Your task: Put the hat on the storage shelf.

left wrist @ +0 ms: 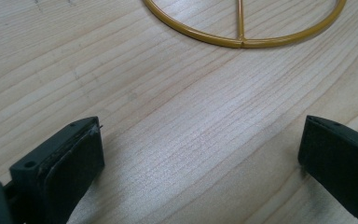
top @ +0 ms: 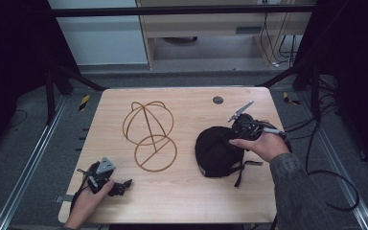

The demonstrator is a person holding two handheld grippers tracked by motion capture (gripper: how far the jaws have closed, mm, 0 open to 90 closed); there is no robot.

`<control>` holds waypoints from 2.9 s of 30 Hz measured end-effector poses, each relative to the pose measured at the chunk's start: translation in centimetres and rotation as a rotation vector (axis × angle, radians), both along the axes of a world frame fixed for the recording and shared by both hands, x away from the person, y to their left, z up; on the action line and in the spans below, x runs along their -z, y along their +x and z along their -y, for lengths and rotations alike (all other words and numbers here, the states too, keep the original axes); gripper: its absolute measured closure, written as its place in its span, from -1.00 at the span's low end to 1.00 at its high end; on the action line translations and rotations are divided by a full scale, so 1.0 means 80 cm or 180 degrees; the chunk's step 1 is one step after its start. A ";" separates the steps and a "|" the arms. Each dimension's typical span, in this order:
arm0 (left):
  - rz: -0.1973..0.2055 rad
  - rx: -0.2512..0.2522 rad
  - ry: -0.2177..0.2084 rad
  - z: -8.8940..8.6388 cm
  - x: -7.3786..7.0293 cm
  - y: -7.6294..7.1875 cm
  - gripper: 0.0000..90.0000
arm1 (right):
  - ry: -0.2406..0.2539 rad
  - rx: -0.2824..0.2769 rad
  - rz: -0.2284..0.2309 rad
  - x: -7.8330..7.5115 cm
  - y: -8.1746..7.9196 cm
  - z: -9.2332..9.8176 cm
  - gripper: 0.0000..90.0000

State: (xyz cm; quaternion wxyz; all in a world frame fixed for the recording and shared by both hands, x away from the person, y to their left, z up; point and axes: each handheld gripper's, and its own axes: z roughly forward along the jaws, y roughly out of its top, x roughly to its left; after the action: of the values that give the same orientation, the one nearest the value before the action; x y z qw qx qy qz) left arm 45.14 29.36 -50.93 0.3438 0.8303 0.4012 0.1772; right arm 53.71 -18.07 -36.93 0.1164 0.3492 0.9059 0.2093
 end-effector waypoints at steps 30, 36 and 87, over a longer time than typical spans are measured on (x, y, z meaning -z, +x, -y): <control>0.0003 0.0006 0.0007 0.000 0.000 0.000 -1.00 | -0.0146 -0.0166 -0.0148 0.015 0.039 -0.049 -0.20; -0.0002 0.0008 0.0009 0.000 0.000 0.000 -1.00 | -0.0214 -0.0196 -0.0206 0.022 0.044 -0.053 -0.06; 0.0000 0.0004 0.0000 0.000 0.000 0.000 -1.00 | 0.0519 -0.0244 0.0461 -0.076 -0.031 0.004 0.63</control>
State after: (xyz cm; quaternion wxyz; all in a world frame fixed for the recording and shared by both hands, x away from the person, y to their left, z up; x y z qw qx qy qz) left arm 45.12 29.36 -50.93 0.3440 0.8306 0.4007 0.1770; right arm 51.26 -18.41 -30.85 0.1448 0.3065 0.8878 0.3113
